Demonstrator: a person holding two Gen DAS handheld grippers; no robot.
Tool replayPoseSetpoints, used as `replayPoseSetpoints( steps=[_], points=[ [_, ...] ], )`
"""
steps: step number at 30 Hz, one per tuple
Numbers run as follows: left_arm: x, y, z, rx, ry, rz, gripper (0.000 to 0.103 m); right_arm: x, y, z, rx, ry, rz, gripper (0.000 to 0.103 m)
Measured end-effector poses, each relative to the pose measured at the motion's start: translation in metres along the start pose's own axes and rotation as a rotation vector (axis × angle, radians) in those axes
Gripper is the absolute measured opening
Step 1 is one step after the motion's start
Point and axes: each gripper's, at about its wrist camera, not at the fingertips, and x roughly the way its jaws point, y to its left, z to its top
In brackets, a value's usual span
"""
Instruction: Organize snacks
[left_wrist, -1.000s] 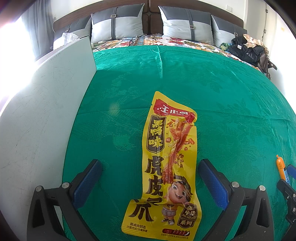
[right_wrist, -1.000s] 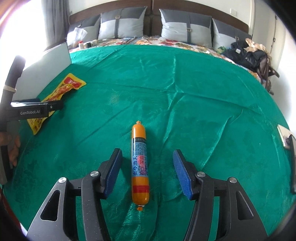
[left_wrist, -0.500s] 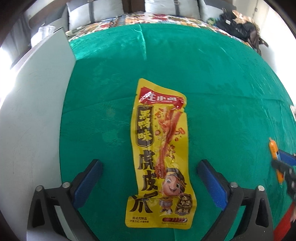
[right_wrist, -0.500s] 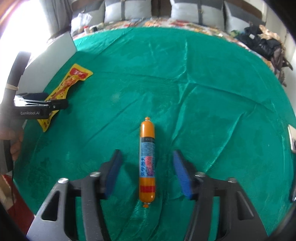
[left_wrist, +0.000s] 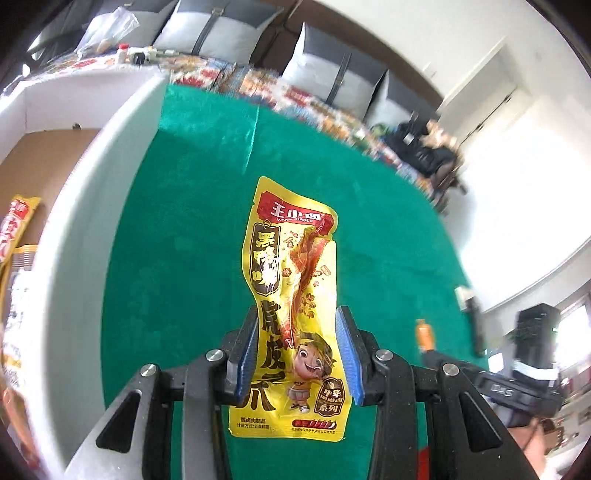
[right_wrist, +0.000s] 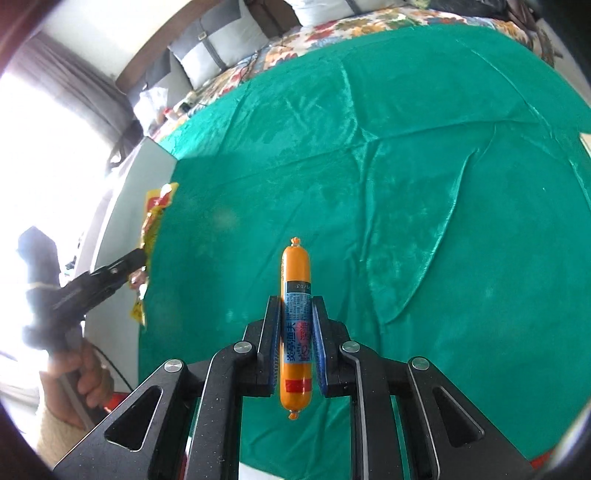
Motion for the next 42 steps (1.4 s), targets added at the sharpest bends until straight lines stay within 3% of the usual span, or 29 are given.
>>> replayPoseSetpoints(
  steps=[3,5,7,10,16,18,20,21,24,25,28,29,31,33,35,38,40,42],
  points=[
    [-0.062,0.006,0.008,-0.023,-0.089,-0.037,0.039,-0.017,0.053,0.007,-0.084,-0.029,0.09,0.016],
    [-0.101,0.019,0.012,-0.027,-0.141,-0.001,0.039,-0.024,0.101,0.011,-0.16,-0.043,0.162,0.016],
    [-0.135,0.042,0.016,-0.043,-0.176,0.07,0.04,-0.024,0.148,0.012,-0.228,-0.041,0.227,0.016],
    [-0.167,0.091,0.017,-0.075,-0.2,0.236,0.04,-0.008,0.223,0.007,-0.316,-0.002,0.327,0.017],
    [-0.172,0.163,-0.014,-0.143,-0.163,0.499,0.047,0.056,0.32,-0.032,-0.446,0.109,0.34,0.017],
    [-0.168,0.174,-0.026,-0.161,-0.147,0.554,0.055,0.075,0.325,-0.046,-0.478,0.146,0.313,0.022],
    [-0.17,0.174,-0.04,-0.163,-0.147,0.568,0.073,0.093,0.327,-0.054,-0.495,0.174,0.271,0.037],
    [-0.172,0.173,-0.044,-0.154,-0.154,0.584,0.076,0.093,0.322,-0.056,-0.503,0.18,0.258,0.043],
    [-0.185,0.16,-0.045,-0.104,-0.191,0.613,0.081,0.085,0.318,-0.057,-0.567,0.145,0.206,0.044],
    [-0.19,0.153,-0.043,-0.083,-0.207,0.626,0.085,0.077,0.32,-0.054,-0.589,0.119,0.194,0.05],
    [-0.211,0.125,-0.036,-0.006,-0.278,0.691,0.097,0.04,0.334,-0.043,-0.662,-0.01,0.172,0.071],
    [-0.222,0.115,-0.036,0.016,-0.311,0.71,0.102,0.023,0.34,-0.042,-0.693,-0.076,0.162,0.072],
    [-0.24,0.096,-0.034,0.05,-0.379,0.723,0.103,-0.006,0.348,-0.041,-0.744,-0.22,0.117,0.083],
    [-0.253,0.084,-0.031,0.031,-0.413,0.696,0.103,-0.036,0.349,-0.042,-0.761,-0.369,0.081,0.085],
    [-0.262,0.08,-0.032,-0.012,-0.425,0.69,0.103,-0.052,0.349,-0.037,-0.744,-0.451,0.072,0.088],
    [-0.272,0.077,-0.039,-0.055,-0.47,0.734,0.103,-0.057,0.344,-0.031,-0.712,-0.405,0.083,0.089],
    [-0.273,0.079,-0.043,-0.079,-0.46,0.802,0.103,-0.051,0.34,-0.029,-0.69,-0.325,0.102,0.089],
    [-0.27,0.081,-0.045,-0.07,-0.424,0.831,0.103,-0.046,0.335,-0.037,-0.665,-0.3,0.122,0.089]
  ],
)
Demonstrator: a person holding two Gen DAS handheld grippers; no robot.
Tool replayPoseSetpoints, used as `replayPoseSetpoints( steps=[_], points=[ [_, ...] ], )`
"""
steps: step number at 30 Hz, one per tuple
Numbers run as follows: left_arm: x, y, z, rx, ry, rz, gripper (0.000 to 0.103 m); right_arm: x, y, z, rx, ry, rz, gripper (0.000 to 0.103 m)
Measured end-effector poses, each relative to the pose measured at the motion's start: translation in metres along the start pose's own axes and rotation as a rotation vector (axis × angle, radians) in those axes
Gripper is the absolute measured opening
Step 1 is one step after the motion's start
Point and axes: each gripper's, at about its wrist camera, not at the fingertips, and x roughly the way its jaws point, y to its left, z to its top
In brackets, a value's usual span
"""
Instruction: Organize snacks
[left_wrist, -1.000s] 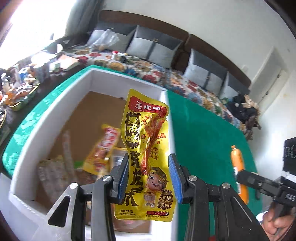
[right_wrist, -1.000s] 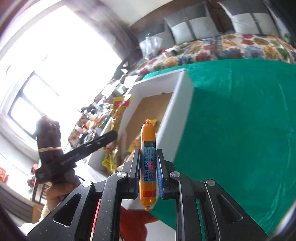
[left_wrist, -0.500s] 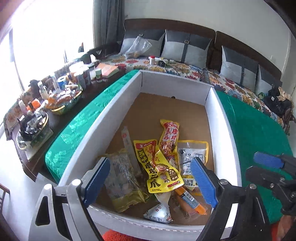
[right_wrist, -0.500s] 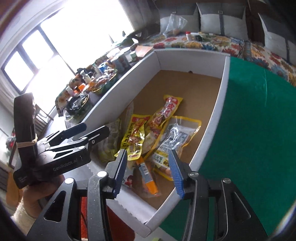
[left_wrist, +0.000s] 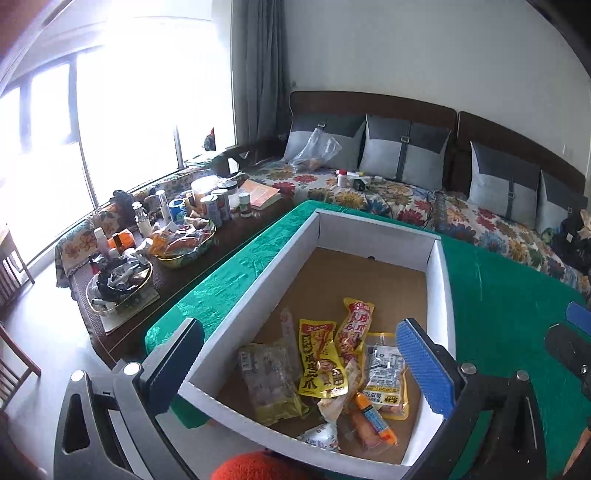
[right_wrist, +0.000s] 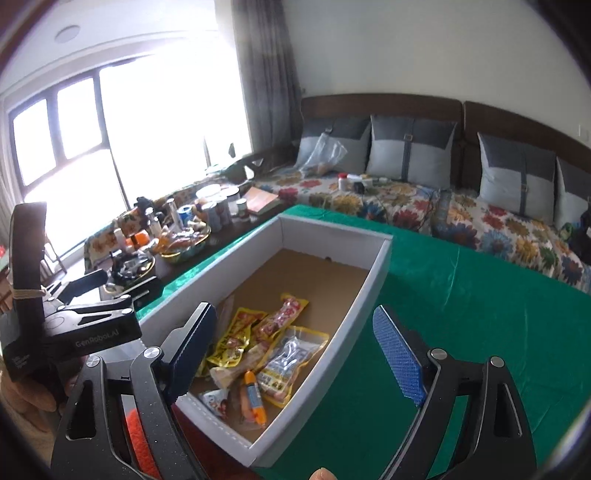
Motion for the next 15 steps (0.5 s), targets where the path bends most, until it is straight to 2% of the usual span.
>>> replayPoseSetpoints(
  steps=[3,6,15],
  points=[
    [0.009,0.002,-0.003,0.018,0.062,0.065,0.103,0.009,0.006,-0.01,-0.006,0.026,-0.016,0.089],
    [0.012,0.004,-0.006,0.008,0.079,0.074,0.103,0.012,0.014,-0.015,-0.032,0.056,-0.041,0.089],
    [0.006,0.003,-0.008,0.04,0.063,0.113,0.103,0.017,0.031,-0.016,-0.062,0.106,-0.035,0.089]
  ],
)
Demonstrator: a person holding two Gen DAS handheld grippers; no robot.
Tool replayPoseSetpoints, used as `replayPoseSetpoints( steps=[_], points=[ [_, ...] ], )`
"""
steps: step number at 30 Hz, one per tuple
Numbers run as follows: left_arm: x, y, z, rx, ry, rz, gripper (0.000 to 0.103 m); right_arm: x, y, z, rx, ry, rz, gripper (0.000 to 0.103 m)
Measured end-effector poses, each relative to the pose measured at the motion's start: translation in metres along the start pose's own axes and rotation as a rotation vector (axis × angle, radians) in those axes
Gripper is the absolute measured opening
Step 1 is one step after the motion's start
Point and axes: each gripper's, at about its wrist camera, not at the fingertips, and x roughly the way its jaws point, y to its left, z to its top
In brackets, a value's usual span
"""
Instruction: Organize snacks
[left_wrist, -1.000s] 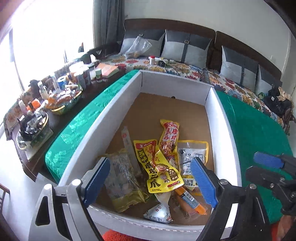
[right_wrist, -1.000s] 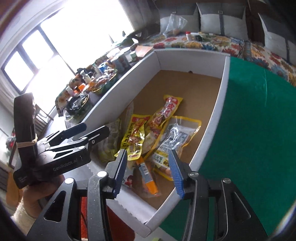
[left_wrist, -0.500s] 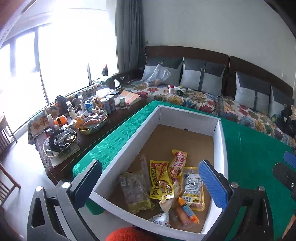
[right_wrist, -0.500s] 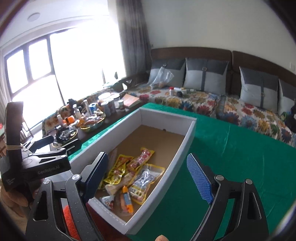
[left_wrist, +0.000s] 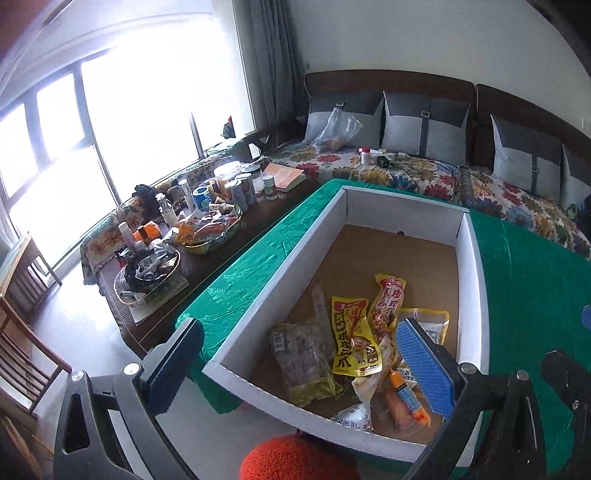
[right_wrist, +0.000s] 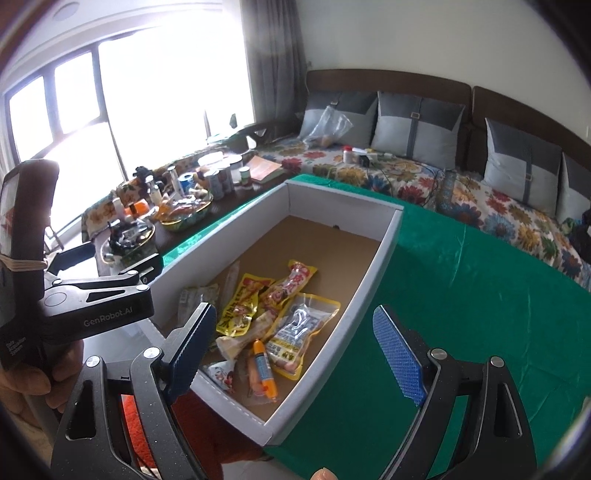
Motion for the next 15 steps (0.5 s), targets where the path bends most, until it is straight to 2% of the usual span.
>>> replayPoseSetpoints(
  steps=[15],
  points=[
    [0.004,0.006,-0.004,-0.005,0.014,0.02,0.103,0.01,0.019,-0.002,-0.048,0.028,0.003,0.089]
  ],
)
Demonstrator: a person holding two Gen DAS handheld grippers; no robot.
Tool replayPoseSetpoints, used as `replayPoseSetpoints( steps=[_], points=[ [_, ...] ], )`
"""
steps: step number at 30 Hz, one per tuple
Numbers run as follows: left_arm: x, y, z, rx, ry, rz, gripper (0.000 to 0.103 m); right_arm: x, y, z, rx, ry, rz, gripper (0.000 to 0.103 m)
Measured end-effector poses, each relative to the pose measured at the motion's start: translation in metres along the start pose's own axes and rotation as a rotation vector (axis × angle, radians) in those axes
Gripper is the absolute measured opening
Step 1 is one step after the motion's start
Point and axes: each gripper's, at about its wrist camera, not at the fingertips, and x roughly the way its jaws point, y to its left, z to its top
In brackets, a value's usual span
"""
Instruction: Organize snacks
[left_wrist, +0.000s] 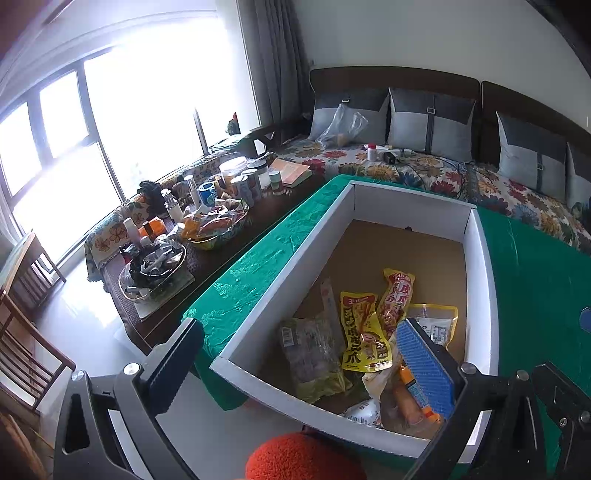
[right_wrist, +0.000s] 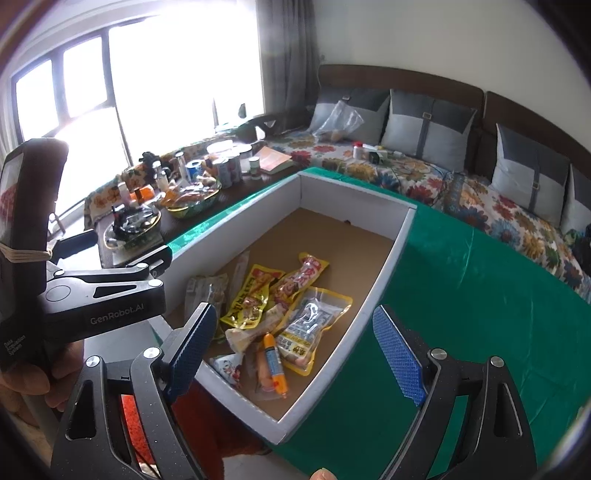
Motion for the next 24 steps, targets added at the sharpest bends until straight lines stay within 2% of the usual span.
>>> replayPoseSetpoints(
  steps=[19,24],
  points=[
    [0.014,0.006,-0.002,-0.002,0.018,0.009,0.103,0.008,0.006,-0.002,-0.002,0.019,0.009,0.089],
    [0.01,0.005,-0.001,0.004,-0.01,0.016,0.103,0.008,0.007,-0.003,-0.001,0.018,0.016,0.089]
  ],
)
